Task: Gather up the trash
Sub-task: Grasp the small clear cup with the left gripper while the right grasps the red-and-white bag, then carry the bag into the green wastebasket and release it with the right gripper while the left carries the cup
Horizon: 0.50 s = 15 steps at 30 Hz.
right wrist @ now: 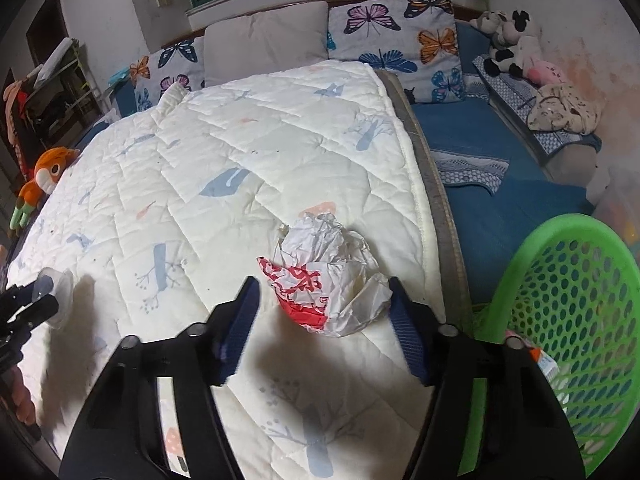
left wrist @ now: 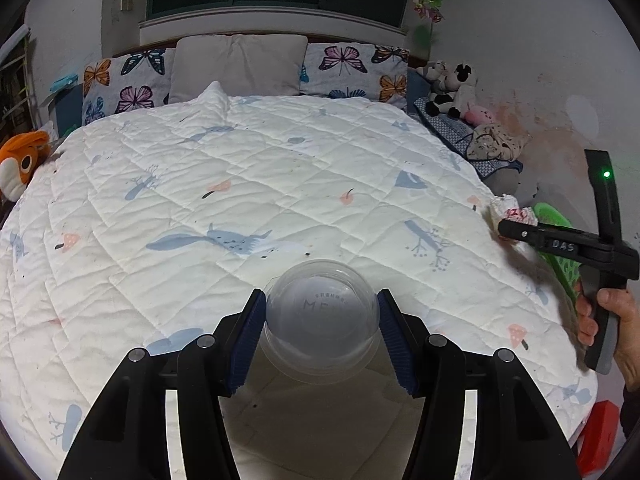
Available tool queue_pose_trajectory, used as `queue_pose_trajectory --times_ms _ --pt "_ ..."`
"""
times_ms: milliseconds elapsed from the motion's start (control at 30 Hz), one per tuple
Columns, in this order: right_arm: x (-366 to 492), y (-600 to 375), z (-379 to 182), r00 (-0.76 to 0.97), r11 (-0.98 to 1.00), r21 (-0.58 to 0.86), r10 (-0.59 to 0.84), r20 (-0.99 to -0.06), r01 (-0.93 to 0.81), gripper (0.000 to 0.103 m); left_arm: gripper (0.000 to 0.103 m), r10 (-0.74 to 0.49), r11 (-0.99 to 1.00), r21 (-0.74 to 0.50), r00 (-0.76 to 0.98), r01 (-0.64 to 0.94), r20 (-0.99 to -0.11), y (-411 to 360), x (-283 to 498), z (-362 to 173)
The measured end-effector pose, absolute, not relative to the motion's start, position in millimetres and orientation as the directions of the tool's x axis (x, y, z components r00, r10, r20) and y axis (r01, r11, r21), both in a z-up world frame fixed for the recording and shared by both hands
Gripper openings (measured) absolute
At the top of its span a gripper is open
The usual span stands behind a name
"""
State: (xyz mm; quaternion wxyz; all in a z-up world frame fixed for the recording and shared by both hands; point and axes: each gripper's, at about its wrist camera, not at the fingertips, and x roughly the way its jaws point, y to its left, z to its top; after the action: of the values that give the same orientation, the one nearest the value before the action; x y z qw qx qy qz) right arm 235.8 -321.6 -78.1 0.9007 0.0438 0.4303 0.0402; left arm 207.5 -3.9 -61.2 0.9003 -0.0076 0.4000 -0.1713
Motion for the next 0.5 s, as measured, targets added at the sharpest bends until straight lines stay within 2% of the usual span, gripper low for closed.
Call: queue_pose_trajectory --times_ms 67,133,500 --pt "234.2 -322.2 -77.7 0.629 0.994 0.108 0.105 -0.770 -0.033 0.055 0.055 -0.323 0.939 -0.158 0.619 0.307 -0.716 -6.4 207.4 -59.4" --pt "232.0 -324.2 -76.2 0.633 0.993 0.114 0.109 -0.766 -0.032 0.054 0.055 -0.328 0.937 -0.161 0.618 0.311 -0.715 -8.4 207.6 -58.7" --pt "199.3 -326.9 -57.9 0.661 0.992 0.114 0.124 -0.740 -0.058 0.053 0.055 -0.356 0.921 -0.155 0.610 0.358 -0.708 -31.6 197.7 -47.3"
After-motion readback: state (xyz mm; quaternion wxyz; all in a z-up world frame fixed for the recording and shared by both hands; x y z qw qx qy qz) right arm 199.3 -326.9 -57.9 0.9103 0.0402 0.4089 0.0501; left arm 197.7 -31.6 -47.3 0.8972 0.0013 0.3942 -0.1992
